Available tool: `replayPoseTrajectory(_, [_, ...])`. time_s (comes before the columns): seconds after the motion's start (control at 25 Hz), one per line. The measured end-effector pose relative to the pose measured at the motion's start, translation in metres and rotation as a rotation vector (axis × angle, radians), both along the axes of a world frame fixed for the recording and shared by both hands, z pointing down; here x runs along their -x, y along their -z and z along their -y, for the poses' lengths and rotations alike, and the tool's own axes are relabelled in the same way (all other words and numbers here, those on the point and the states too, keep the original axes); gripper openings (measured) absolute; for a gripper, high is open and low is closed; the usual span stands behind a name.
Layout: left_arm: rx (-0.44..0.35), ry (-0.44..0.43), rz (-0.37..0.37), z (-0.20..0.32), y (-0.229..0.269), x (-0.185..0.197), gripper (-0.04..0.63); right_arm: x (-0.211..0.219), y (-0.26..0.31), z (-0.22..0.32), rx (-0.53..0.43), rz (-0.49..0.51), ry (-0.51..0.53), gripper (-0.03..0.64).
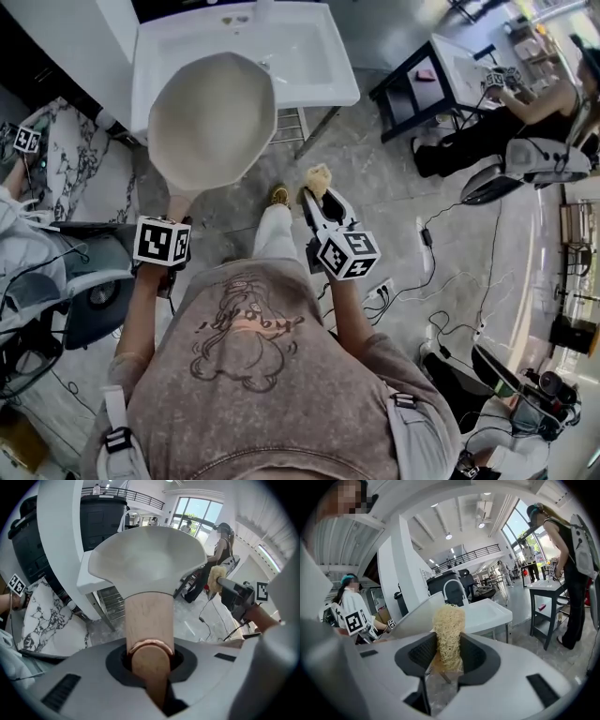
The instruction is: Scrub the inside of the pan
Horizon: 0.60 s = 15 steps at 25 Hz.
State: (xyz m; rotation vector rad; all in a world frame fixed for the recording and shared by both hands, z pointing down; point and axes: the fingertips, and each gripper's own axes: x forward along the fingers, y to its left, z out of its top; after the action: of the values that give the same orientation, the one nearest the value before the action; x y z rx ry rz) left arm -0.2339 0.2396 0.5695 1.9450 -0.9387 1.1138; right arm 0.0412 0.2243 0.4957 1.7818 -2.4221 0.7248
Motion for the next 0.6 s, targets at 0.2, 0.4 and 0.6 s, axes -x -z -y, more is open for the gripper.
replayPoseTrajectory(0.2, [0.009,-0.014,0.005,0.052,0.003,-0.028,0.051,-0.027,0.006,0.062,-0.015,0.015,0.009,0.158])
replayPoseTrajectory(0.4, [0.021,-0.035,0.033,0.105,0.010,-0.057,0.051,-0.058,0.014,0.121,-0.010,0.021,0.021,0.158])
replayPoseTrajectory(0.6, [0.036,-0.029,0.030,0.151,0.013,-0.090,0.051,-0.089,0.026,0.173,-0.014,0.001,0.058,0.158])
